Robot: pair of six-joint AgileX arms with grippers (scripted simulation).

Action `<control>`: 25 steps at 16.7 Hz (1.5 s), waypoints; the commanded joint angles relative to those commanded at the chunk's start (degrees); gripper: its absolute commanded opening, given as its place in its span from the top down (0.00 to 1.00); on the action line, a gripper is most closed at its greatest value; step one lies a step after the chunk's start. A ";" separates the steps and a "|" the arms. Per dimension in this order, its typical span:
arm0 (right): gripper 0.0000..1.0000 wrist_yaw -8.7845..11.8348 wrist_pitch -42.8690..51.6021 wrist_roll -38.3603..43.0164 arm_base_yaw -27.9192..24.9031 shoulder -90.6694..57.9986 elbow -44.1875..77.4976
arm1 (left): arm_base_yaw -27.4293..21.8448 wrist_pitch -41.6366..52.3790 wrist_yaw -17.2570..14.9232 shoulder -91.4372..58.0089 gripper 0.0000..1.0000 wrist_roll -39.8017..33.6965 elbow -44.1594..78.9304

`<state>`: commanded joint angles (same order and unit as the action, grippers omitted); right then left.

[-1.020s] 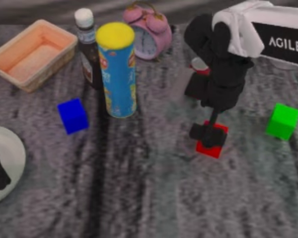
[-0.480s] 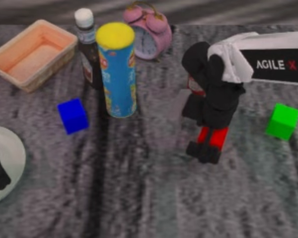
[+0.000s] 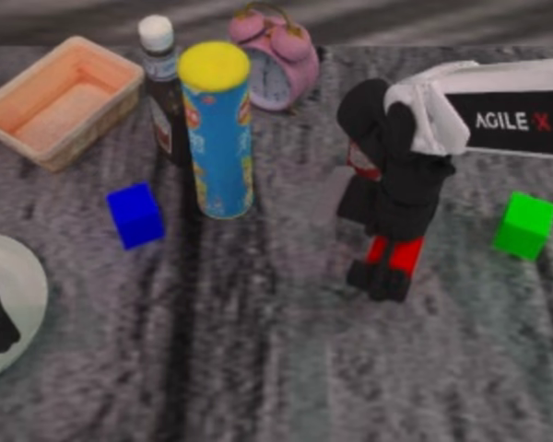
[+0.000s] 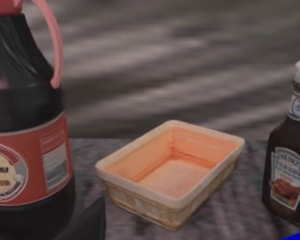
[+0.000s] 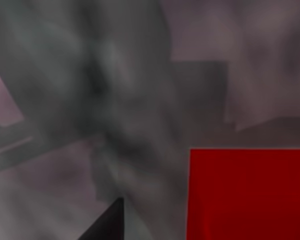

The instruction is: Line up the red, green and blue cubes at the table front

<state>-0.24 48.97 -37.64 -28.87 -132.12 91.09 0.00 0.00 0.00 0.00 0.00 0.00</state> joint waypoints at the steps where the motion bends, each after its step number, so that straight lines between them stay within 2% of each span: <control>1: 0.60 0.00 0.00 0.00 0.00 0.00 0.00 | 0.00 0.00 0.00 0.00 0.00 0.00 0.00; 6: 0.98 0.00 0.00 0.00 0.00 0.00 0.00 | 0.00 0.00 0.00 0.00 0.00 0.00 0.00; 7: 1.00 0.00 0.00 0.00 0.00 0.00 0.00 | 0.00 0.00 0.00 0.00 0.00 0.00 0.00; 14: 1.00 0.00 0.00 0.00 0.00 0.00 0.00 | 0.00 0.00 0.00 0.00 0.00 0.00 0.00; 16: 1.00 0.56 1.17 0.51 0.00 1.61 0.31 | 0.00 0.00 0.00 0.00 0.00 0.00 0.00; 25: 1.00 0.61 14.21 0.41 -0.47 6.79 8.14 | 0.00 0.00 0.00 0.00 0.00 0.00 0.00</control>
<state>0.37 63.18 -37.22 -29.34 -125.33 99.23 0.00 0.00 0.00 0.00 0.00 0.00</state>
